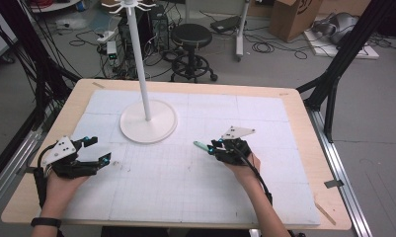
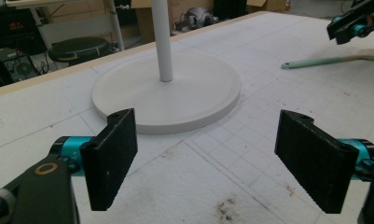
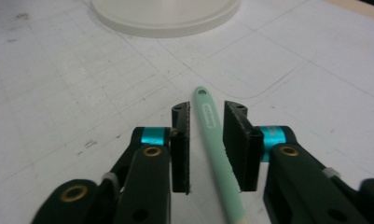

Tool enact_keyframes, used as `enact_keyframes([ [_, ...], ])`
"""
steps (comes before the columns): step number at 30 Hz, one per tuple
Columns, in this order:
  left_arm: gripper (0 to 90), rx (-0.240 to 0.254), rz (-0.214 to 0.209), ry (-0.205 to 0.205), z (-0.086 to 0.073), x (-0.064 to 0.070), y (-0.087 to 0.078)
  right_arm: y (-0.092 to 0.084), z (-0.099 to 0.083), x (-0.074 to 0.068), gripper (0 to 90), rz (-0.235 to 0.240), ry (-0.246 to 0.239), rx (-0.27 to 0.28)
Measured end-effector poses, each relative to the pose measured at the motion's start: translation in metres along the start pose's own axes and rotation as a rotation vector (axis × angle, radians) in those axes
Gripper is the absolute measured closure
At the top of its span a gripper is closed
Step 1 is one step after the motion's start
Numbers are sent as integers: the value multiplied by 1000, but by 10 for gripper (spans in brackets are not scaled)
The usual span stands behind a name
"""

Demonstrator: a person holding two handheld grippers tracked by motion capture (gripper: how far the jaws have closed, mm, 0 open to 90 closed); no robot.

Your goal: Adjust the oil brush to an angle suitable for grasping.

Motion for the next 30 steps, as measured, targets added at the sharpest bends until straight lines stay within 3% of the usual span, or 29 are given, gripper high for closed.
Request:
enact_keyframes([
  [6,207,8,20,-14,-1,-4,-4,-29,-5,17,547,16,44,44],
  [11,196,15,23,-23,-2,-8,-6,-50,-19,31,453,2,66,71],
  [18,162,10,53,-41,-4,-15,-10,-69,-41,47,278,-8,111,98],
  [21,154,11,63,-38,-3,-15,-13,-73,-47,56,208,-28,151,119],
  [30,149,10,83,-51,-5,-20,-20,-93,-57,78,156,-46,237,166],
])
Point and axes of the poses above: each handheld gripper's, and its own axes: y roughly forward along the jaws, z roughly out of its top, x roughly to its right, the point moved 8 cm from there along y, roughly forward along the jaws, and after that the axes turned 13 degrees about -z, right-handed, at the moved point
